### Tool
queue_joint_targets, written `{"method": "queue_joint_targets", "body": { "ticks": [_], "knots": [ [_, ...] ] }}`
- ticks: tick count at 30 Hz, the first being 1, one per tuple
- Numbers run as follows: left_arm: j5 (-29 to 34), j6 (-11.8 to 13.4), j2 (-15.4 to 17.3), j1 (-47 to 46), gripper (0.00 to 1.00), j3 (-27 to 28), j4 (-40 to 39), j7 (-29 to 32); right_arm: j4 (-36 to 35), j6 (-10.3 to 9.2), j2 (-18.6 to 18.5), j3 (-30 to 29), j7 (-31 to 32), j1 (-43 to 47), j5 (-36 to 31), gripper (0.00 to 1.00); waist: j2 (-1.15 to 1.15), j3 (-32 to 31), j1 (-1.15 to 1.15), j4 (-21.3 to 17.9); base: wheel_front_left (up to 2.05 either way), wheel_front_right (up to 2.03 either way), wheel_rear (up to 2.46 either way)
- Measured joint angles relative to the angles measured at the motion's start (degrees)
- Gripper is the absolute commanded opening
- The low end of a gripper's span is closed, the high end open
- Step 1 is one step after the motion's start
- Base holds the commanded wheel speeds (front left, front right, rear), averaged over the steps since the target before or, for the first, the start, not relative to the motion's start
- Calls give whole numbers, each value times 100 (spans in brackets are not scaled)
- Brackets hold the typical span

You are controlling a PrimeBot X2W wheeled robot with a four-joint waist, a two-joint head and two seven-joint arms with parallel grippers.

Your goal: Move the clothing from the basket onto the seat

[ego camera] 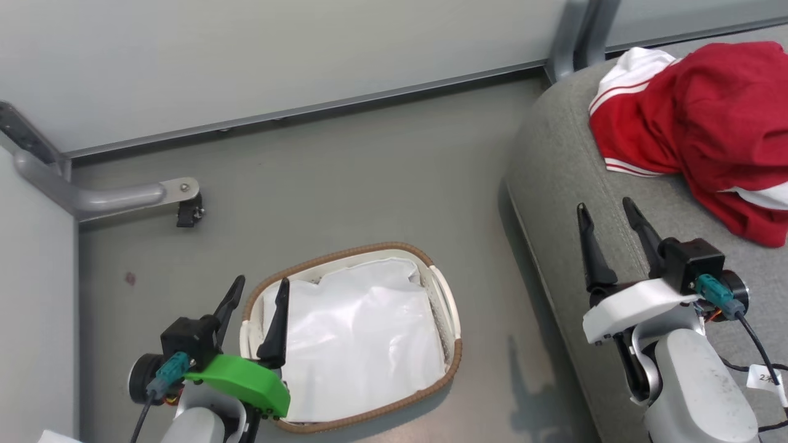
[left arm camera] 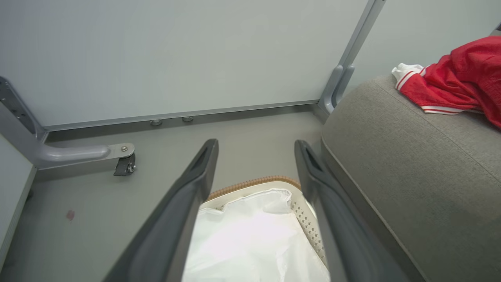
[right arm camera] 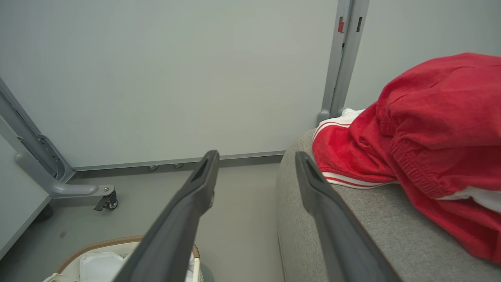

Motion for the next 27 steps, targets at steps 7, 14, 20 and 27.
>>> {"method": "queue_joint_targets", "body": {
  "ticks": [7,14,20,27],
  "knots": [
    [380,0,-200,318,100,790,175,0,148,0,5,293,0,226,267,100,0,-343,0,372,0,0,0],
    [687,0,-379,672,100,1347,203,0,214,0,3,312,0,528,392,100,0,-648,0,565,0,0,0],
    [757,0,-457,970,100,1540,196,0,312,0,3,331,1,831,376,100,0,-855,0,621,0,0,0],
    [555,0,-508,1195,0,1543,304,2,460,1,31,342,3,1019,378,0,0,-979,0,627,0,0,0]
  ]
}}
